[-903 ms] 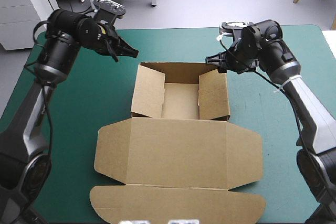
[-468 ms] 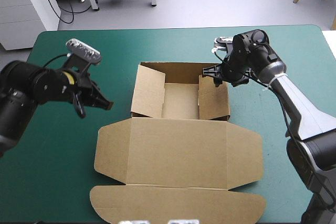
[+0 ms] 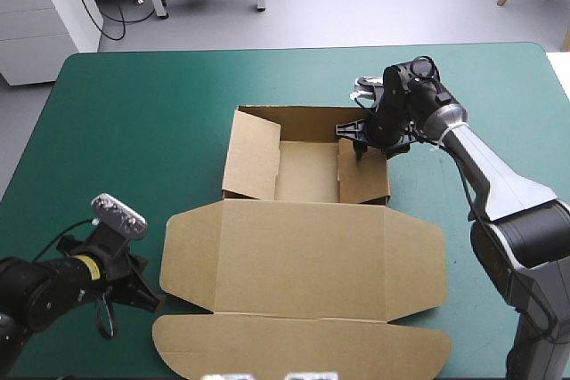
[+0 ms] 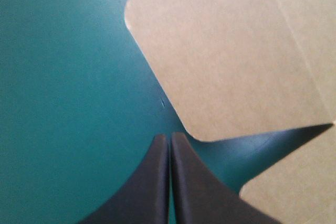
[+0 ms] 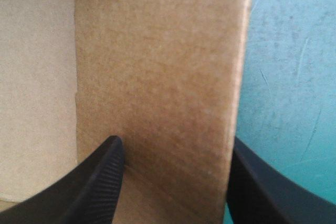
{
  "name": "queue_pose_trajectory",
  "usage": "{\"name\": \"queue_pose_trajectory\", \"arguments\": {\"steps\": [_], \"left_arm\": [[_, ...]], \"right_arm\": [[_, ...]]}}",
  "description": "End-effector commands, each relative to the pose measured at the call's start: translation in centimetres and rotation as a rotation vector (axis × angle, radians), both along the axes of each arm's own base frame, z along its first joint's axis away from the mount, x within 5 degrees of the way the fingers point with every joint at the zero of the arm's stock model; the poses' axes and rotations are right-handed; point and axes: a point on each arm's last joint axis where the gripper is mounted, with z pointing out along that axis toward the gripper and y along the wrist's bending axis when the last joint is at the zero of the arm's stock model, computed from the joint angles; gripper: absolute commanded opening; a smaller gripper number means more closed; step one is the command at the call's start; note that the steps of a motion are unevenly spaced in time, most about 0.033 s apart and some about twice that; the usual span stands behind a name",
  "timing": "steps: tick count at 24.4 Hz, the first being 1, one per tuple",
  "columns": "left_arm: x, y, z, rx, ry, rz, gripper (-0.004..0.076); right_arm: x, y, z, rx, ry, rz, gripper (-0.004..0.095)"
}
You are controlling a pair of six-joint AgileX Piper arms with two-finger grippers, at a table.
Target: Fold the box
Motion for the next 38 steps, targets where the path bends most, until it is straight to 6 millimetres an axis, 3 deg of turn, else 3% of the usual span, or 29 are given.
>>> {"name": "queue_pose_trajectory", "arguments": {"steps": [1, 6, 8, 10, 17, 19, 21, 24, 25, 27, 30, 32, 38], "left_arm": [[-1.4, 0.4, -1.3, -0.042, -0.087, -0.007, -0.0010], [-3.2, 1.2, -3.1, -0.055, -0.120, -0.007, -0.0010], [-3.7, 1.4, -3.4, -0.061, -0.134, -0.007, -0.0010], [-4.1, 1.5, -3.6, -0.062, -0.138, -0.007, -0.0010], [-4.2, 1.5, -3.6, -0.067, -0.149, -0.007, -0.0010], [-4.2, 1.5, -3.6, -0.067, -0.149, -0.007, -0.0010], [-4.2, 1.5, -3.6, -0.067, -0.149, -0.007, -0.0010], [-4.1, 1.6, -3.6, -0.066, -0.150, 0.006, -0.0010], [-4.1, 1.6, -3.6, -0.066, -0.150, 0.006, -0.0010], [-4.1, 1.6, -3.6, -0.066, -0.150, 0.006, -0.0010], [-4.1, 1.6, -3.6, -0.065, -0.150, 0.005, -0.0010], [-4.1, 1.6, -3.6, -0.066, -0.149, 0.005, -0.0010], [-4.1, 1.6, -3.6, -0.066, -0.149, 0.005, -0.0010]], "right_arm": [[-0.3, -0.3, 2.1, 0.025, -0.069, -0.004, 0.0495], [0.1, -0.2, 1.3, 0.020, -0.049, -0.003, 0.0349], [0.2, -0.2, 1.1, 0.014, -0.047, 0.012, 0.0207], [0.2, -0.2, 1.1, 0.012, -0.049, 0.014, 0.0001], [0.4, -1.4, 1.7, -0.004, -0.071, -0.008, -0.0019], [0.7, -4.0, 3.1, -0.016, -0.114, -0.038, -0.0019], [0.7, -8.2, 4.8, -0.063, -0.169, -0.101, -0.0019], [-0.3, -17.8, 7.0, -0.176, -0.223, -0.271, -0.0019], [-0.7, -19.9, 7.1, -0.189, -0.221, -0.311, -0.0019], [-2.5, -27.1, 7.1, -0.220, -0.202, -0.475, -0.0019], [-5.2, -33.9, 6.4, -0.189, -0.181, -0.674, -0.0019], [-6.4, -36.2, 5.8, -0.079, -0.176, -0.757, 0.0000], [-7.2, -37.4, 5.8, -0.154, -0.159, -0.730, 0.0375]]}}
